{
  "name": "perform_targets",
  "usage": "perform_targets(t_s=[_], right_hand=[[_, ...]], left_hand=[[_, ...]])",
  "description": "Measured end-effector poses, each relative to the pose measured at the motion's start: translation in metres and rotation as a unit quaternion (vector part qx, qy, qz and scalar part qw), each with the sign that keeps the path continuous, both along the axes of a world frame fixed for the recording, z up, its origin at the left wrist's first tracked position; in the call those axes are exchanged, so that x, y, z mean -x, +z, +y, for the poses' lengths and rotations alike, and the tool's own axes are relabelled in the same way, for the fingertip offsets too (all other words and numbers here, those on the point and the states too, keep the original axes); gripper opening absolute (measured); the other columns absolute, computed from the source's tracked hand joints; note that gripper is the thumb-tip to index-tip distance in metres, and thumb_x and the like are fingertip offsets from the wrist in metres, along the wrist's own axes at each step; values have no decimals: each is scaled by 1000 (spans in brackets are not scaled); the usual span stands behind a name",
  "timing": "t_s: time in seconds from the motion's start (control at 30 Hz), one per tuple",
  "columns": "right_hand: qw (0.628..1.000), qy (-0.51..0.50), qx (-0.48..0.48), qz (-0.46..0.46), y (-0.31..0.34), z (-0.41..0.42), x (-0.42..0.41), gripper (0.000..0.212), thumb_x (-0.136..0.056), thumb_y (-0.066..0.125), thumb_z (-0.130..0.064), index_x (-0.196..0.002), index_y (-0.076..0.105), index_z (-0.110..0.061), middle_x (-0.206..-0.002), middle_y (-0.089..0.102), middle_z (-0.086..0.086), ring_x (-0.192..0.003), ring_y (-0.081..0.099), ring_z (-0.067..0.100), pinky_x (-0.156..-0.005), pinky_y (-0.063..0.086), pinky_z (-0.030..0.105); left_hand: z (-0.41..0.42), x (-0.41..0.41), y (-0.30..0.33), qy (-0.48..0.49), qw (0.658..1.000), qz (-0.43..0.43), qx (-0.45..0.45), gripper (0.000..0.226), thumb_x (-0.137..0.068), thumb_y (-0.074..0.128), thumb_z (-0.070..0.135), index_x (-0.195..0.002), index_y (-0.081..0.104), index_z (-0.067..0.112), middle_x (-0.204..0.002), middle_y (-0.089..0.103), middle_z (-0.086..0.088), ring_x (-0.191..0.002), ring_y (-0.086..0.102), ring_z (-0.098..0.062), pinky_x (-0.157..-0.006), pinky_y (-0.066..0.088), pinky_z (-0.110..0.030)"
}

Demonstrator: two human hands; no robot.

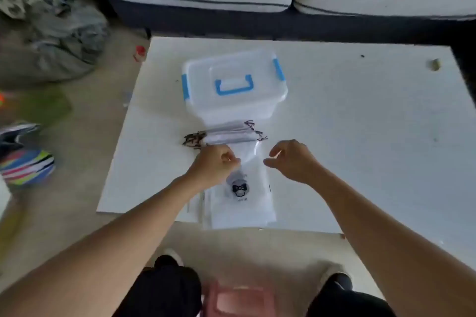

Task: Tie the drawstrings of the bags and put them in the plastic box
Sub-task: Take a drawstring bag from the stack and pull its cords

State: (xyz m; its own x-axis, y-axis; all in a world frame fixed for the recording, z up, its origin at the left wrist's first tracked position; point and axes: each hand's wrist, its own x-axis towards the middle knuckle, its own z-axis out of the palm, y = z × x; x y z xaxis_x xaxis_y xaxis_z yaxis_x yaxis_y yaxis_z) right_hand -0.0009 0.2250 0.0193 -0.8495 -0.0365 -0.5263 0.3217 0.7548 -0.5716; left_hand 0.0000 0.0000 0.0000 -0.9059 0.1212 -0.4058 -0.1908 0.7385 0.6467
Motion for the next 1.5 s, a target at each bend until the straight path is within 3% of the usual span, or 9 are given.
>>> perform_targets(t_s=[0.23, 0.37, 0.57, 0.8, 0.9, 1.0, 1.1, 1.23, 1.5], right_hand=[[985, -39, 17, 166, -147, -20, 19, 74, -81, 81, -35, -143, 42, -25, -138, 43, 3, -102, 65, 25, -90, 53, 39], [964, 4, -26, 264, -169, -21, 32, 53, -88, 73, -37, -137, 54, -36, -135, 44, -4, -93, 65, 18, -84, 55, 37], [963, -62, 4, 262, -164, -29, 34, 11, -85, 76, -22, -84, 68, -30, -96, 64, -6, -75, 61, 12, -68, 45, 26], [978, 19, -27, 208, -133, -8, 23, 22, -85, 77, -19, -106, 71, -20, -86, 69, 5, -72, 58, 17, -59, 40, 17], [972, 15, -35, 233, -118, 8, 13, 8, -88, 73, -16, -96, 75, -14, -78, 66, 1, -72, 58, 20, -64, 40, 25], [965, -15, -4, 263, -80, 29, 5, 7, -92, 70, -22, -90, 74, -17, -79, 65, -6, -68, 55, 12, -59, 40, 21], [954, -74, 103, 270, -44, 40, 0, 9, -94, 69, -26, -91, 73, -18, -76, 65, -13, -65, 55, 7, -60, 49, 22], [910, -158, 295, 246, -49, 32, 2, 21, -96, 65, -18, -89, 72, 0, -76, 61, 11, -71, 55, 23, -71, 55, 41], [895, -118, 410, 132, -47, 16, 30, 24, -100, 59, -10, -117, 70, 2, -113, 74, 16, -101, 73, 25, -84, 60, 30]], left_hand=[[-19, 16, -133, 1, 953, 304, 6, 36, -79, 78, 19, -113, 64, 17, -103, 59, 6, -91, 56, -11, -76, 45, -22], [-54, 26, -169, -30, 938, 344, 32, 49, -78, 81, 21, -123, 63, 17, -121, 52, 2, -99, 53, -9, -82, 39, -19], [-63, 26, -164, -60, 956, 274, 88, 49, -88, 71, 27, -134, 57, 15, -126, 59, -5, -114, 56, -25, -88, 48, -34], [-46, 20, -143, -51, 939, 307, 145, 14, -87, 72, 23, -94, 68, 12, -99, 54, -3, -97, 55, -28, -72, 42, -33], [-35, 19, -124, -26, 945, 324, 30, 11, -85, 77, 19, -84, 68, 13, -89, 66, 0, -88, 62, -18, -79, 49, -33], [-11, 15, -74, 82, 954, 236, -163, 10, -88, 75, 20, -82, 68, 15, -71, 64, 5, -57, 53, 4, -62, 44, -20], [4, 20, -25, 128, 935, 167, -287, 19, -88, 75, 29, -92, 72, 11, -75, 62, -4, -60, 53, -13, -55, 40, -23], [1, 21, -21, 166, 891, 122, -405, 54, -62, 83, 64, -85, 74, 16, -84, 61, -12, -79, 46, -27, -69, 36, -43], [-10, 49, -42, 260, 876, 161, -373, 26, -98, 62, 33, -86, 71, 11, -92, 71, -8, -82, 64, -19, -83, 53, -34]])
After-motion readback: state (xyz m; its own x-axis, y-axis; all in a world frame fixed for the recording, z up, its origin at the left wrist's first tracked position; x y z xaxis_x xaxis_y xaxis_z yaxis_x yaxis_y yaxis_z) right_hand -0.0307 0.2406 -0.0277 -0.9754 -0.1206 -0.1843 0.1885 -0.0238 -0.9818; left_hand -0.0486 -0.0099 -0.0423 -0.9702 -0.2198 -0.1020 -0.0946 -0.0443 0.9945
